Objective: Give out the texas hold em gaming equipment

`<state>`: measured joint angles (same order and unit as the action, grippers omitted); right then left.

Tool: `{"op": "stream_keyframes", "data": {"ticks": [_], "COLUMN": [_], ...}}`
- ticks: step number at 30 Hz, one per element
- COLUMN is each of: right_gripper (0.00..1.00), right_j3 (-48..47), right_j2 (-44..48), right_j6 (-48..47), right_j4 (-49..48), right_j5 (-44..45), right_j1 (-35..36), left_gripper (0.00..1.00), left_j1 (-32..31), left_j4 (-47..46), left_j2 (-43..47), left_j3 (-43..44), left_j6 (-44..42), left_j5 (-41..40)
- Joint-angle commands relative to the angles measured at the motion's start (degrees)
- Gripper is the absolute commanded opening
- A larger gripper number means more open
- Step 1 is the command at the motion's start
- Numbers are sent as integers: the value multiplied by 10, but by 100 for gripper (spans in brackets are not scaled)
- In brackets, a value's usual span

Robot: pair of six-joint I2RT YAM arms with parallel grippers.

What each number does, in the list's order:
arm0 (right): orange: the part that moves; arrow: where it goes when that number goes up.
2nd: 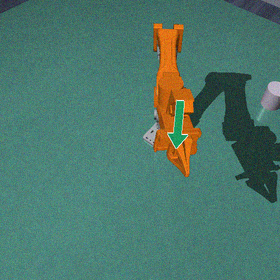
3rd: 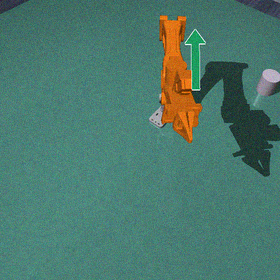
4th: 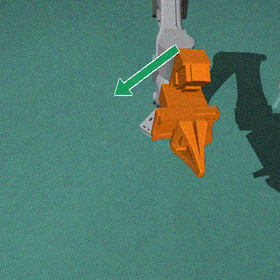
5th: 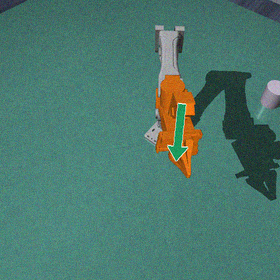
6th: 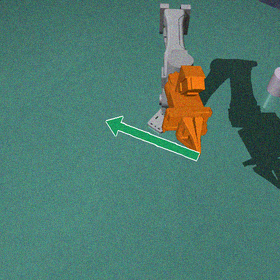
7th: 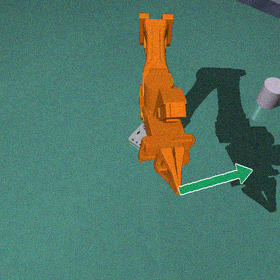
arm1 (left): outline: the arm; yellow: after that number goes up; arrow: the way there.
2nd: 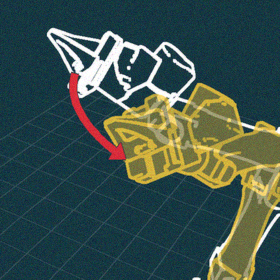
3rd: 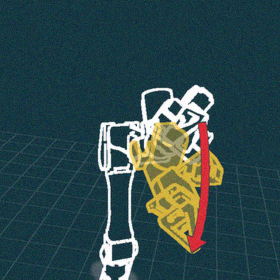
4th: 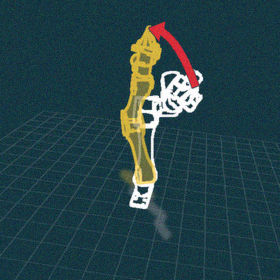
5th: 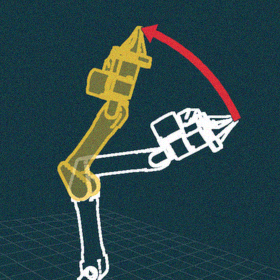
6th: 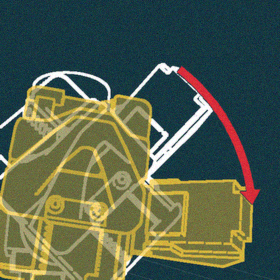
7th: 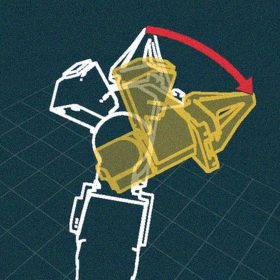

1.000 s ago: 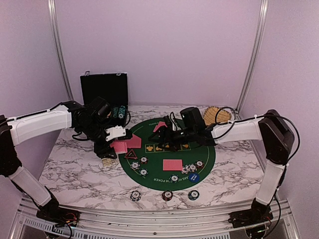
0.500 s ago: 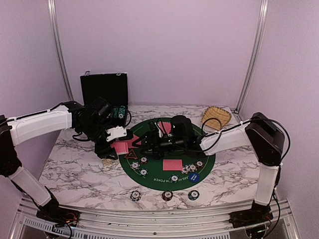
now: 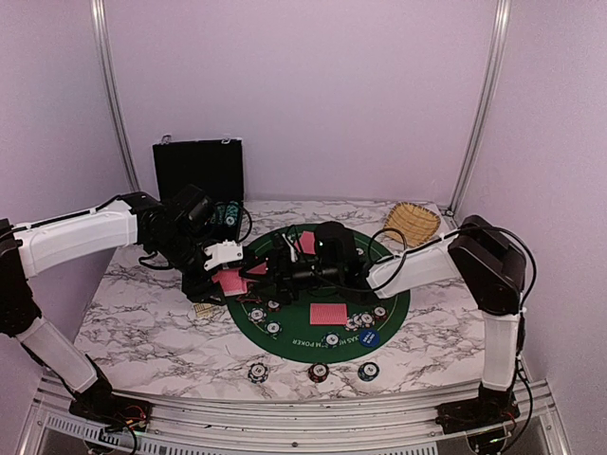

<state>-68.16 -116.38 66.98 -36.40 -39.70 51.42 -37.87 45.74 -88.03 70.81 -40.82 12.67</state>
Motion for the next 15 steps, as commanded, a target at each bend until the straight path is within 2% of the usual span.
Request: {"op": "stream_keyframes", "data": {"ticks": [1, 15], "right_gripper": [86, 86], "right_j3": [-33, -67], "right_j2": [-24, -68], "right_j6": [13, 33], "right_j4": [-25, -40], "right_j5": [-11, -16], "right_j1": [9, 21], "left_gripper": [13, 12], "left_j1": [-4, -7], "left_j4": [14, 14], "left_j2": [3, 1], "left_j3": [24, 19], "left_j6": [8, 5], "left_j5": [13, 11]}}
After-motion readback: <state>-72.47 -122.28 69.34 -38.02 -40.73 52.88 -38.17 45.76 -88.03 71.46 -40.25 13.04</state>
